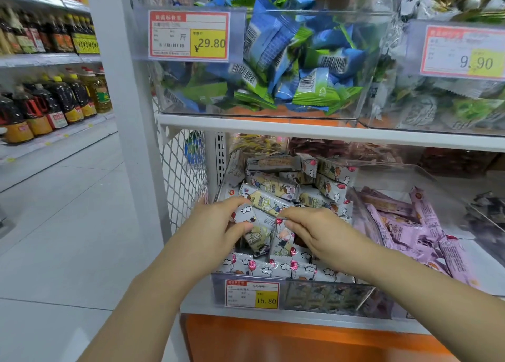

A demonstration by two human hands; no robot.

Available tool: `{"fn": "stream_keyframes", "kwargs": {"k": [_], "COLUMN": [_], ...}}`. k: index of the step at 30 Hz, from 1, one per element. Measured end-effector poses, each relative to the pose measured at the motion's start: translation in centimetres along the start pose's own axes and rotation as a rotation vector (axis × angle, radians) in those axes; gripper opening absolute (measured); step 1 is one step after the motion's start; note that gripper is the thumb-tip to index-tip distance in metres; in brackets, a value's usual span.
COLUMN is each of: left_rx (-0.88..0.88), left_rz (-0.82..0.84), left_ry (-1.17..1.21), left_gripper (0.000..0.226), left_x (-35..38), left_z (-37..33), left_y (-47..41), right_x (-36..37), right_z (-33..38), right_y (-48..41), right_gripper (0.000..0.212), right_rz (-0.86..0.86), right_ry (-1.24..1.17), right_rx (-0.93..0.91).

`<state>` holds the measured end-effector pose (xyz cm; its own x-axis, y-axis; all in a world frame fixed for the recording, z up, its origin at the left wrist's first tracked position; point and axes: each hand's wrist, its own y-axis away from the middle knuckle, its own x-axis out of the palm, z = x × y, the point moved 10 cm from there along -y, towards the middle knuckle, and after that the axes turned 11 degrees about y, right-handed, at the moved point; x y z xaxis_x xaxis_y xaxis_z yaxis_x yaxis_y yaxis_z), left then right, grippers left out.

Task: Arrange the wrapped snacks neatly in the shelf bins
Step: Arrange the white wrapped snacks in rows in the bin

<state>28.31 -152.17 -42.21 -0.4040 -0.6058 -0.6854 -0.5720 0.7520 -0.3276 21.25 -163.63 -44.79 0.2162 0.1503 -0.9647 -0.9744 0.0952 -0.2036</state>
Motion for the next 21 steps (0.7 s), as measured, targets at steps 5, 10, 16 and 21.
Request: {"fn": "stream_keyframes", "kwargs": {"k": [5, 10, 16, 21], "left_rx": [-0.003, -0.048, -0.069, -0.051], "left_rz": [0.083, 0.136, 0.133, 0.027], "left_ry": [-0.109, -0.221, -0.225, -0.13], "left_gripper": [0.04, 0.04, 0.038, 0.041], "left_x": [2.1, 2.8, 2.6, 0.1], "left_z": [0.0, 0.3, 0.5, 0.0], "left_y": [0.2, 0.4, 0.7, 0.7], "right_x": [0.8, 3.2, 3.6, -0.5], "right_z": [1.3, 0.7, 0.0, -0.8], "right_y": [0.1, 0.9, 0.8, -0.2], "right_gripper": [0.023, 0.032, 0.038, 0.03], "right_rz": [0.109, 0.309, 0.466, 0.208], "right_ry": [0.14, 0.08, -0.154, -0.153], "right_rx": [-0.1, -0.043, 0.064, 0.133]}}
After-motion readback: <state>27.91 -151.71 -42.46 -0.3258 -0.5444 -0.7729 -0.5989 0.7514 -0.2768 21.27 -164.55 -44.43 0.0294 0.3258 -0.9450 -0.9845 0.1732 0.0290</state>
